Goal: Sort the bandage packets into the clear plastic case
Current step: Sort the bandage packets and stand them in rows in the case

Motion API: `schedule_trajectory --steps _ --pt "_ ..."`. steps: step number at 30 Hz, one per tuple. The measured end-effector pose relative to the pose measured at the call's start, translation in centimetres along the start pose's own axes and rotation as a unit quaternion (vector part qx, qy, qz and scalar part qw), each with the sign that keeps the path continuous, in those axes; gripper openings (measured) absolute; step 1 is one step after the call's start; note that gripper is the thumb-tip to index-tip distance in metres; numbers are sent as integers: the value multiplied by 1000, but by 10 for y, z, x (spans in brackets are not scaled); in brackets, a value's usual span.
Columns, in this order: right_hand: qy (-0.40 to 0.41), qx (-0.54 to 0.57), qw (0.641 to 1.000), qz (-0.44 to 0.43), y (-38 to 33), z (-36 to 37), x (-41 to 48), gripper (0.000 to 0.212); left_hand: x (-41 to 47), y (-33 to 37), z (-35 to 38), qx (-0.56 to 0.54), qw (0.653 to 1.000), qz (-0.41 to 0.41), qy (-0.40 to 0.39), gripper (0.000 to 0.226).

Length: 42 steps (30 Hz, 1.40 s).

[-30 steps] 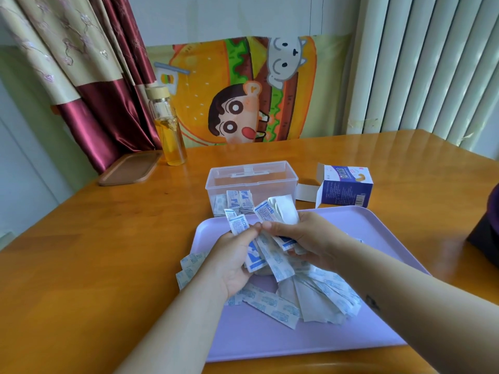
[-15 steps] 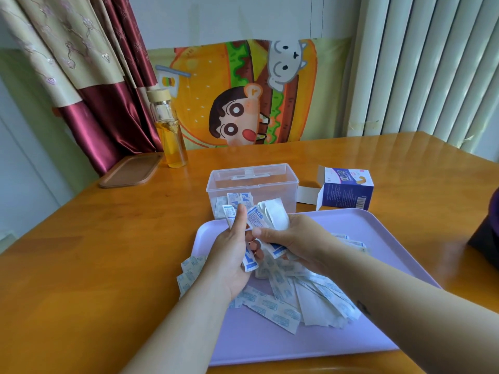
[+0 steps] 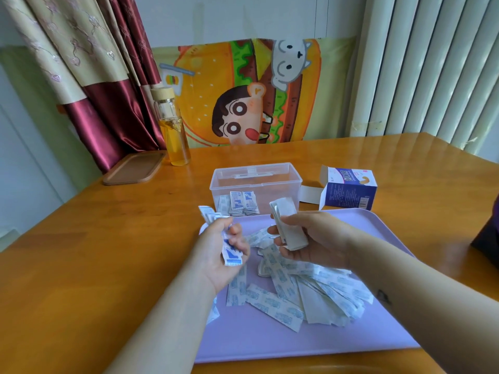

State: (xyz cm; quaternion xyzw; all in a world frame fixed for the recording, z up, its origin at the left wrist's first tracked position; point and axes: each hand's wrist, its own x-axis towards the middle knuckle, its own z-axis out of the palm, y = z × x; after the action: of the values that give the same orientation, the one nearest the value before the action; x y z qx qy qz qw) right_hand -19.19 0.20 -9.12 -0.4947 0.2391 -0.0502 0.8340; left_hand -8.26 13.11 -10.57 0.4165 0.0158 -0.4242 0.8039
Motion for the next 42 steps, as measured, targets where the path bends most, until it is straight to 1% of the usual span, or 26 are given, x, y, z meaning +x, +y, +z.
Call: schedule_trajectory --steps 2,3,4,5,6,7,8,9,10,11,12,13,15,16,18,19,22,24,28,30,33,35,37,39,41,42 --pt "3 -14 1000 3 0 3 0 17 -1 -4 0 74 997 -4 -15 6" --pt "9 -48 999 -11 2 5 1 16 -3 -8 2 116 993 -1 -24 4" --pt "24 -111 993 -37 5 7 2 16 -6 -11 5 155 987 3 -33 9" --pt "42 -208 974 -78 9 10 2 18 -8 -15 8 187 982 7 -40 14" --pt "58 -324 934 -135 12 13 2 21 -9 -19 9 209 977 17 -44 15" --pt "53 -427 881 -196 17 15 3 27 -10 -22 11 224 973 29 -50 16" --pt "49 -506 826 -243 22 17 5 37 -10 -24 12 234 970 40 -54 16" --pt "52 -557 788 -256 25 18 5 48 -10 -26 12 240 968 51 -54 17" --pt "58 -584 770 -250 27 18 3 58 -10 -27 11 243 967 61 -53 18" --pt "61 -592 765 -246 27 18 2 62 -11 -27 11 246 965 70 -52 16" --pt "52 -589 770 -238 25 18 0 64 -11 -27 10 249 964 81 -52 11" --pt "40 -572 787 -228 22 18 -3 64 -12 -26 9 248 963 91 -51 6" --pt "27 -487 845 -218 17 18 -7 58 -13 -23 8 243 964 104 -42 9" --pt "32 -452 860 -235 15 17 -7 45 -12 -23 7 244 963 108 -40 12" --pt "71 -419 863 -274 13 13 -4 18 -13 -21 7 248 961 115 -45 14" --pt "90 -392 874 -273 12 9 -2 14 -14 -20 7 245 961 114 -50 14" --pt "88 -240 945 -202 11 0 3 16 -16 -18 6 234 964 100 -77 15" --pt "78 -191 963 -175 11 -2 4 18 -14 -19 4 252 959 104 -79 17" --pt "83 -159 969 -169 13 -4 5 9 -12 -19 2 286 947 132 -55 16" --pt "84 -149 972 -160 11 -6 4 9 -14 -17 4 285 946 141 -57 15" --pt "65 -152 977 -138 8 -9 0 8 -17 -15 7 278 948 149 -54 21" --pt "87 -158 971 -156 8 -9 -2 9 -15 -15 6 279 947 149 -47 20" --pt "159 -184 944 -225 7 -10 -2 10 -13 -14 4 286 946 145 -37 18" --pt "206 -235 903 -294 4 -10 -6 21 -11 -13 2 293 945 144 -29 17" --pt "200 -278 880 -330 2 -7 -12 31 -11 -12 1 300 943 143 -25 17" --pt "180 -287 880 -332 2 -7 -13 32 -11 -12 1 303 942 142 -25 17"
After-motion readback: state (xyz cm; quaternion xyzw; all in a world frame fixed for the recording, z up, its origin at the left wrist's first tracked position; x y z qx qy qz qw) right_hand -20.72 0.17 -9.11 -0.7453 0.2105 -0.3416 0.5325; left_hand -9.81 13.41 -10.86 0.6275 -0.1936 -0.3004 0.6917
